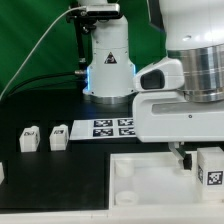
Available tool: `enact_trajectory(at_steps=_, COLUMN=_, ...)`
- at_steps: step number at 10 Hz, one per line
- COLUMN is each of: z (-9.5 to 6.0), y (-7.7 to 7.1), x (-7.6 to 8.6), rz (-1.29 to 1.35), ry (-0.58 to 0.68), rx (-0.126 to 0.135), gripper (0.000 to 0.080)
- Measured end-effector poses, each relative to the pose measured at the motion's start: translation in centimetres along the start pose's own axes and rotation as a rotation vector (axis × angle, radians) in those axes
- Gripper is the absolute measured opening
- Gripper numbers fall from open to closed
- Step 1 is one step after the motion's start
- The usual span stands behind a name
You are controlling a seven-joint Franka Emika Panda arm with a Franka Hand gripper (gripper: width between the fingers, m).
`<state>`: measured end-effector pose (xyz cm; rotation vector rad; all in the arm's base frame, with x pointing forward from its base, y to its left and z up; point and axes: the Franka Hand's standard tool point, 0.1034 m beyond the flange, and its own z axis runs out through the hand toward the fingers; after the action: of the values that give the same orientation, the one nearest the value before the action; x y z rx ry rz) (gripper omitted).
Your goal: Assemble one leg
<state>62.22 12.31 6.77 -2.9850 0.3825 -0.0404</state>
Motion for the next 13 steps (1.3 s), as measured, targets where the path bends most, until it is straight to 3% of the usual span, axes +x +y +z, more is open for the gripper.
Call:
enact_trajectory(at_steps=2, z=0.19, y=0.52, x=0.31, rz=-0.197, ry=0.023, rx=-0.017, gripper=0.0649)
enact_trajectory(at_steps=3, z=0.20, y=0.51, x=0.28, rz=-0.153, ry=0.022, rx=-0.016, gripper=0.0649)
enact_trajectory(at_steps=5, z=0.21, y=0.56, x=0.29, rz=-0.131, ry=0.022, rx=-0.017, gripper=0.0395)
enact_trajectory(at_steps=6, z=0.22, y=0.56, x=0.28, rz=-0.082, ry=0.022, rx=-0.015, gripper=0.0395)
enact_trajectory(at_steps=7, z=0.23, y=0.57, x=0.28, rz=0.007, ry=0.023, rx=-0.014, gripper=0.0294)
enact_trajectory(at_steps=11, z=0.25, y=0.65, x=0.61, rz=0.700, ry=0.034, rx=0.002, gripper=0.0294)
enact_trajectory(at_steps=13, z=0.39, y=0.71, x=0.53, rz=1.044, ry=0.019, rx=0.048, gripper=0.0294)
